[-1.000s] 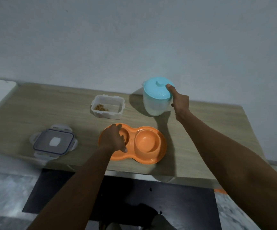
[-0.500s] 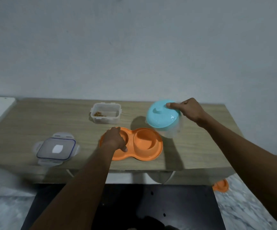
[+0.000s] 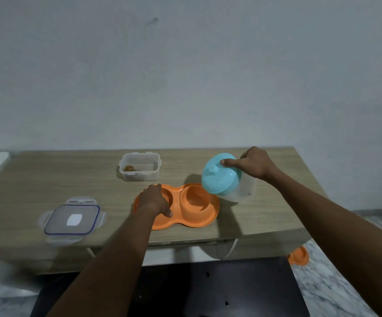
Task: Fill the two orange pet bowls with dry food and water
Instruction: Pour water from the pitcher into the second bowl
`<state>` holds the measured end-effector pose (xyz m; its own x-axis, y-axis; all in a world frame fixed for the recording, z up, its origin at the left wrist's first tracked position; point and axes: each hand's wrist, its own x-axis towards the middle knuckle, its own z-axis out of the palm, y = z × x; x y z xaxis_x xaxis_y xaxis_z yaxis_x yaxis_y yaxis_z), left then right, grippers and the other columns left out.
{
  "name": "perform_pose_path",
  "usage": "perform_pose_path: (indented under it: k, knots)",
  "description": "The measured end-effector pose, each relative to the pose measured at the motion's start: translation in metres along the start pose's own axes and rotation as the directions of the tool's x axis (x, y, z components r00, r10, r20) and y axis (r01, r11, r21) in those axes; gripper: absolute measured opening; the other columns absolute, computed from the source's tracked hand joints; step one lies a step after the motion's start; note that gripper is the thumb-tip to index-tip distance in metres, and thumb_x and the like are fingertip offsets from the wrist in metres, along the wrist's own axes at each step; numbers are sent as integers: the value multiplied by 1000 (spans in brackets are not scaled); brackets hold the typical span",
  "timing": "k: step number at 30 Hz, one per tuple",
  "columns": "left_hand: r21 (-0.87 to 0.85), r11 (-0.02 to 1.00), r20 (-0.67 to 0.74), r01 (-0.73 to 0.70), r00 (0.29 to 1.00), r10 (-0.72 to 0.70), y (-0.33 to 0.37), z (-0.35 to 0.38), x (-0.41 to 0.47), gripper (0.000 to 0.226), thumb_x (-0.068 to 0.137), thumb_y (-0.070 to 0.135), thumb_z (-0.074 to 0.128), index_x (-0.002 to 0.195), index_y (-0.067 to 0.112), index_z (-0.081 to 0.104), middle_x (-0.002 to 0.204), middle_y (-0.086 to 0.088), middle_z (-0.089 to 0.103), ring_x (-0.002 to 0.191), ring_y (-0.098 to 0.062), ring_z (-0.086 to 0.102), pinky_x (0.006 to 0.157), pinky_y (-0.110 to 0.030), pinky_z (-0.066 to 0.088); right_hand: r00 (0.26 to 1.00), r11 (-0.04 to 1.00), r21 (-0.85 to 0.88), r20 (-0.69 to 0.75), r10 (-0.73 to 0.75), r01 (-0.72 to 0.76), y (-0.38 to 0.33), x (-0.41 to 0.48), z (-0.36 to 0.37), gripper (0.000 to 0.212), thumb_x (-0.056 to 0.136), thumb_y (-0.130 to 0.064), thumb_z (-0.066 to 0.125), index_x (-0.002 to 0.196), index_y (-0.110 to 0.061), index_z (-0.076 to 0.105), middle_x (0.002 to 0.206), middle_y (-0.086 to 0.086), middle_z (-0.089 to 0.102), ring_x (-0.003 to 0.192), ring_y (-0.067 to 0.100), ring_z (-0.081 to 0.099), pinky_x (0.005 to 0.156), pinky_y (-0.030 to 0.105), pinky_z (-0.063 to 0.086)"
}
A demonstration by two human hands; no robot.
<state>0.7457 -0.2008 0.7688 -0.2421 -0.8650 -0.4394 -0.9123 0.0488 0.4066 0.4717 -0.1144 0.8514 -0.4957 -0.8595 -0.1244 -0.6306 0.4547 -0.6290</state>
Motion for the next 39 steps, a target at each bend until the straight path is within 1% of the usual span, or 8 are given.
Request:
perform_pose_path:
  k: [3, 10, 13, 17, 21, 27, 39]
  knots:
    - [20, 1000, 3, -10, 1000, 10, 1, -1, 0, 116, 58, 22, 93, 153, 15, 27, 152, -10, 39, 140, -31, 37, 108, -41, 39, 1000, 998, -56, -5, -15, 15, -4, -1, 2, 72, 68, -61, 83, 42, -17, 32, 43, -5, 28, 51, 17, 32, 53, 33, 27]
    - [9, 1000, -3, -9, 1000, 9, -1, 0, 1, 115, 57, 20, 93, 152, 15, 29, 151, -11, 41, 139, -33, 39, 108, -43, 40, 1000, 992, -124, -25, -16, 13, -5, -1, 4, 72, 66, -67, 80, 42, -17, 34, 46, -1, 33, 53, 19, 36, 56, 36, 31]
    - [9, 1000, -4, -15, 1000, 15, -2, 1, 1, 115, 57, 21, 93, 153, 15, 29, 151, -11, 41, 139, -32, 39, 107, -43, 40, 1000, 989, -147, -22, -20, 16, -5, -1, 3, 70, 67, -68, 79, 43, -16, 38, 47, -1, 37, 53, 18, 40, 56, 35, 32]
    - [18, 1000, -8, -22, 1000, 22, -2, 1, 1, 115, 58, 21, 93, 153, 15, 29, 151, -10, 40, 140, -32, 37, 108, -43, 39, 999, 985, -170, -22, -27, 23, -7, -3, 2, 71, 68, -68, 78, 43, -16, 37, 46, -2, 36, 52, 18, 39, 55, 34, 32]
    - [13, 1000, -11, -21, 1000, 22, -3, 2, 1, 114, 58, 20, 93, 152, 15, 29, 151, -10, 40, 141, -33, 35, 108, -44, 38, 1000, 984, -179, -17, -25, 21, -5, -5, 0, 70, 69, -67, 78, 44, -15, 39, 47, -1, 37, 53, 18, 40, 56, 34, 32]
    - [14, 1000, -9, -12, 1000, 12, -2, 2, 1, 115, 58, 19, 93, 153, 15, 28, 151, -10, 40, 141, -33, 36, 108, -45, 39, 1000, 985, -171, -19, -20, 16, -3, -8, -2, 69, 69, -66, 80, 44, -15, 40, 47, -2, 38, 53, 18, 40, 56, 34, 32]
    - [16, 1000, -10, -15, 1000, 16, -2, 2, -1, 110, 58, 20, 93, 150, 13, 33, 149, -12, 43, 138, -33, 39, 106, -44, 40, 999, 982, -185, -22, -36, 32, -6, -15, -5, 73, 70, -63, 81, 43, -16, 32, 45, -3, 30, 50, 17, 34, 53, 32, 29]
